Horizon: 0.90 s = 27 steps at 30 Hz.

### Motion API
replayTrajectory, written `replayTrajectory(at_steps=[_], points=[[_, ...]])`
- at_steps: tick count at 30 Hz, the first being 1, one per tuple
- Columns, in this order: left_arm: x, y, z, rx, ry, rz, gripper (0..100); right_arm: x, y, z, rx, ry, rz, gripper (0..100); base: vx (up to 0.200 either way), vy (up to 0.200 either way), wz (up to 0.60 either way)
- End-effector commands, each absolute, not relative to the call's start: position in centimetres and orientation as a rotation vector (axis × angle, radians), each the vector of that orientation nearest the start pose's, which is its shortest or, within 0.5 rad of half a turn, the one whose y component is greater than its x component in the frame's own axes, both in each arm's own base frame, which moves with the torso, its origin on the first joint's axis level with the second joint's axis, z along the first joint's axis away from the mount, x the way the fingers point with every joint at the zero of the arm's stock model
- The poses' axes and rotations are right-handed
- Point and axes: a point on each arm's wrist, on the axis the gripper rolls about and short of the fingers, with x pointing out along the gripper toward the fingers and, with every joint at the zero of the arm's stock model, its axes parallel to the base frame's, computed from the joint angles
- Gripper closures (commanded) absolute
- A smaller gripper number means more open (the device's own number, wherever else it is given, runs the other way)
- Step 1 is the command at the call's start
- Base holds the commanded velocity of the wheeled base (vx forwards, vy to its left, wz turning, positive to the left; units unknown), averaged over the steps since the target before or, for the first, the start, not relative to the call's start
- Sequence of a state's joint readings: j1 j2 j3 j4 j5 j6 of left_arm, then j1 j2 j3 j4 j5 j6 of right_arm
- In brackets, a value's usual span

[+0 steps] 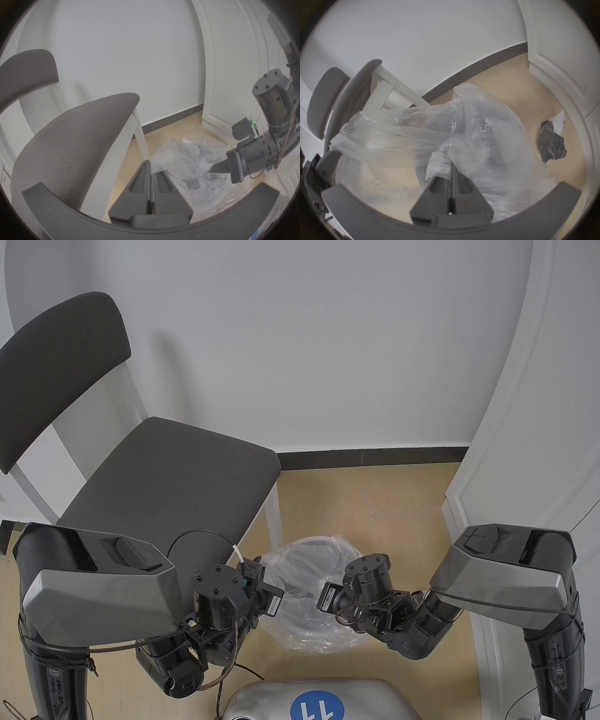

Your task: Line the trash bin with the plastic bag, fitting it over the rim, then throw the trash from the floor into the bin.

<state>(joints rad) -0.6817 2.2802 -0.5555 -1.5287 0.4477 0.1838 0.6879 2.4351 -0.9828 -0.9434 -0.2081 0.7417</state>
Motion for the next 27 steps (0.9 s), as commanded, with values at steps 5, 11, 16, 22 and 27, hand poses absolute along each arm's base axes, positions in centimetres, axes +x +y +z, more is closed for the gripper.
replayTrajectory(at_steps=[5, 11, 16, 22, 27], points=[[27.6, -21.1, 0.7, 0.323, 0.174, -0.252, 100, 32.8, 27.0, -2.6, 0.487, 0.596, 0.239, 100, 0.000, 0.000, 0.00], [29.2, -22.3, -1.4, 0.295, 0.175, -0.240, 100, 33.0, 25.9, -0.9, 0.507, 0.567, 0.230, 100, 0.000, 0.000, 0.00], [29.4, -22.5, -2.1, 0.299, 0.182, -0.234, 100, 32.2, 24.8, 0.7, 0.466, 0.574, 0.237, 100, 0.000, 0.000, 0.00], [29.4, -22.5, -2.3, 0.324, 0.183, -0.188, 100, 31.9, 22.5, 2.9, 0.351, 0.586, 0.220, 100, 0.000, 0.000, 0.00], [29.6, -21.6, -2.4, 0.390, 0.196, -0.148, 100, 33.2, 20.3, 3.3, 0.322, 0.565, 0.174, 100, 0.000, 0.000, 0.00]])
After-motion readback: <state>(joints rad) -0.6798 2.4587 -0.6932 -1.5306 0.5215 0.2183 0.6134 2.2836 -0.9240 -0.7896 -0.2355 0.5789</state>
